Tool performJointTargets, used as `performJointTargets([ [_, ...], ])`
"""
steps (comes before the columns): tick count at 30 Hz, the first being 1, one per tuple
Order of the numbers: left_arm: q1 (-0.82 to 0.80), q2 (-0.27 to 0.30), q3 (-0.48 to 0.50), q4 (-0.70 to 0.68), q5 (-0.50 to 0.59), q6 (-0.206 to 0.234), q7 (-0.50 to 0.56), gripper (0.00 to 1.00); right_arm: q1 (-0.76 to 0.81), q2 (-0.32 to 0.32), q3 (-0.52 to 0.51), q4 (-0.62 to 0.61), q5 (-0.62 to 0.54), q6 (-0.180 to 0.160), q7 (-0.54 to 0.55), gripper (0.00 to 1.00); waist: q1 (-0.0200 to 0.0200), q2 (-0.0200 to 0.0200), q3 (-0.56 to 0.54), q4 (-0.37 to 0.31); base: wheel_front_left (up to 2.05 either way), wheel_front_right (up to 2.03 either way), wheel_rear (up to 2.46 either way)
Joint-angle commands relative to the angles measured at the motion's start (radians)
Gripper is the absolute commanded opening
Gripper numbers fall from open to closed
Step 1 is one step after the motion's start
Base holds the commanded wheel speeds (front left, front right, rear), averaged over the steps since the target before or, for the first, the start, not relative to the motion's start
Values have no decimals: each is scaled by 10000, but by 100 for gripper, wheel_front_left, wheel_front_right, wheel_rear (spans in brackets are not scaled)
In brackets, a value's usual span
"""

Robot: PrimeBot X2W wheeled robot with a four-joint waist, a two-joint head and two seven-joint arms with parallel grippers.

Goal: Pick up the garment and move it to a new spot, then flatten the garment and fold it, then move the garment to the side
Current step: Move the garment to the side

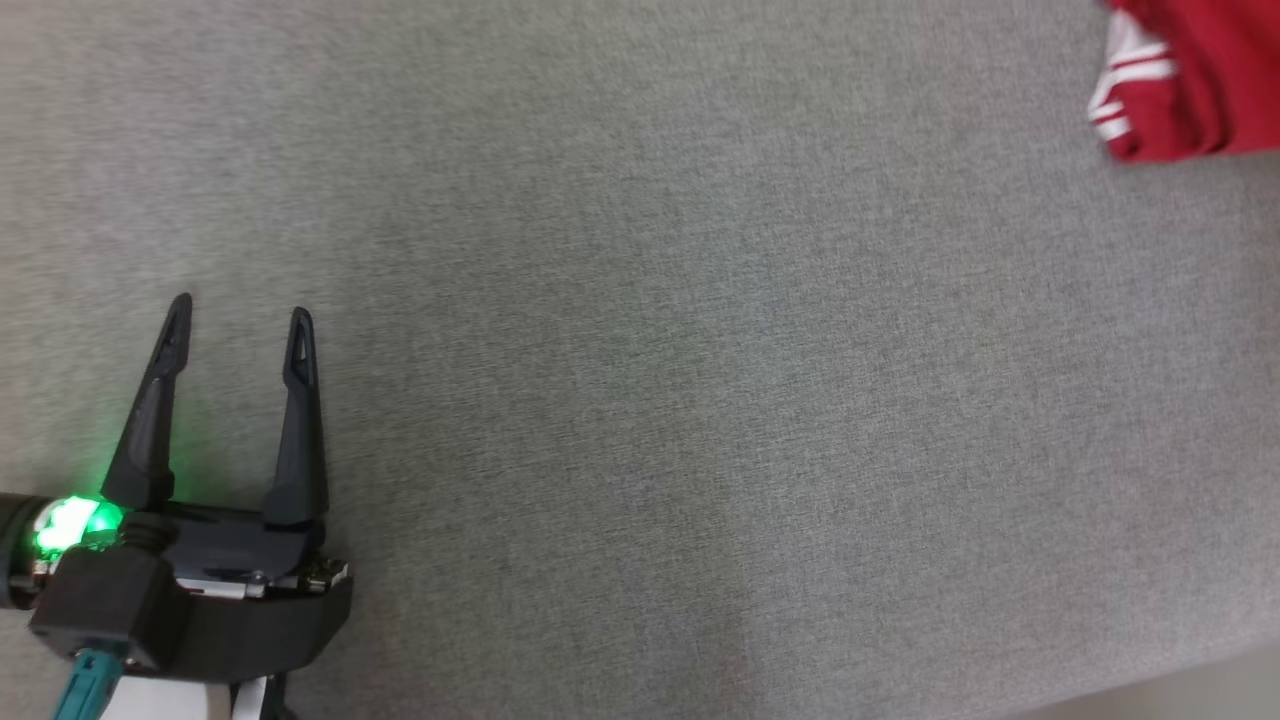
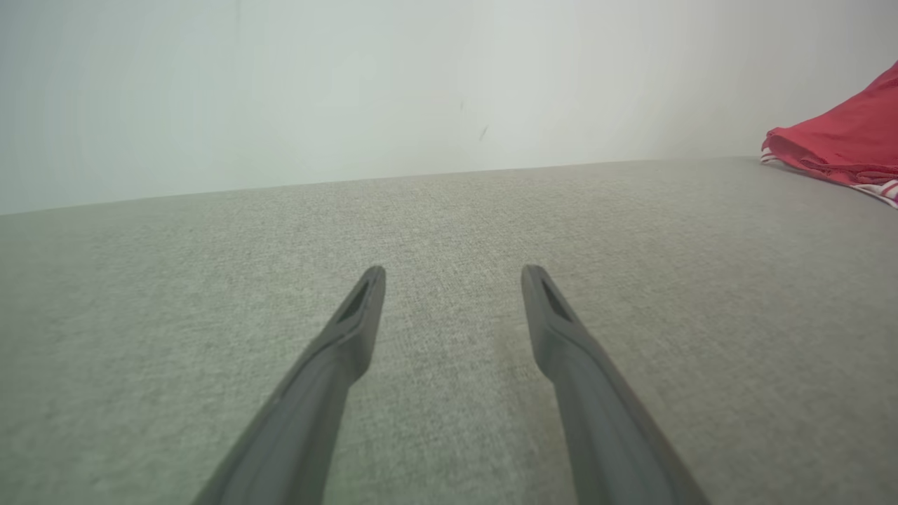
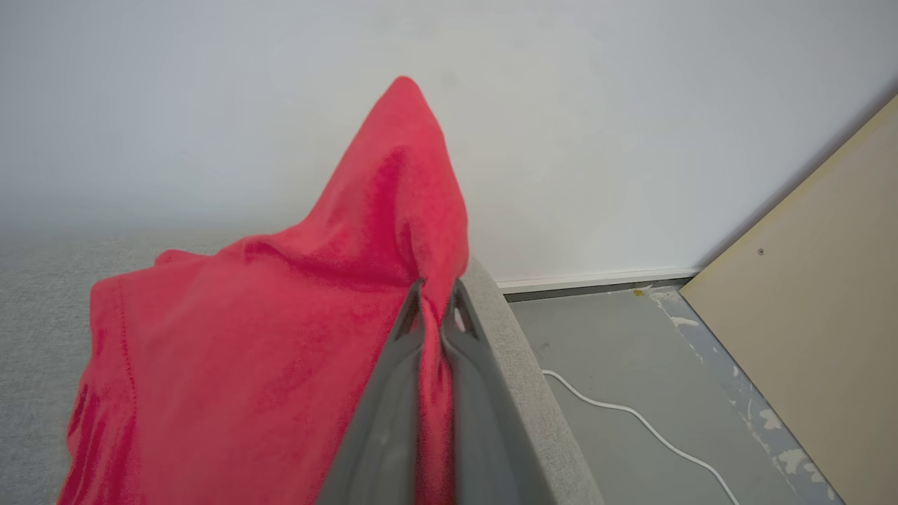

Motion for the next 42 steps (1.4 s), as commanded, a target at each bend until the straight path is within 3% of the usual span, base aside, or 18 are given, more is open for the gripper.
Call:
performJointTargets([
  [1,91,16,-72,140,66,-27,15,100,-202,-12,59,52,-35,5,22,0,0,0,390,-367,0,0,0],
  [9,152,-7,-191,112,-2,65,106,100,-1251,72,656,777,-545,5,20,0,0,0,442,-202,0,0,0],
  [11,163,-25,-217,108,-27,75,103,100,-1392,51,803,1016,-719,5,-14,29,0,0,461,-143,0,0,0],
  [12,174,-26,-219,123,-42,91,100,100,-1474,54,844,1137,-764,5,-35,36,0,0,468,-122,0,0,0],
  [13,191,-28,-217,143,-62,111,96,100,-1545,71,855,1262,-796,5,-83,100,0,0,474,-104,0,0,0],
  [21,260,-102,-185,433,-211,191,50,100,-1780,226,1065,1703,-1086,5,-862,100,0,0,210,39,0,0,0],
  [29,691,-319,135,639,-516,354,12,100,-1058,982,1476,901,-865,5,-1972,100,0,0,-1225,262,0,0,0],
  [35,1171,-556,519,757,-753,404,-24,100,273,1675,1412,-136,-668,5,-2269,100,0,0,-2620,596,0,0,0],
  [42,1756,-841,755,1097,-906,328,-25,100,2546,2450,655,-1370,-792,5,-2306,100,0,0,-4021,1146,0,0,0],
])
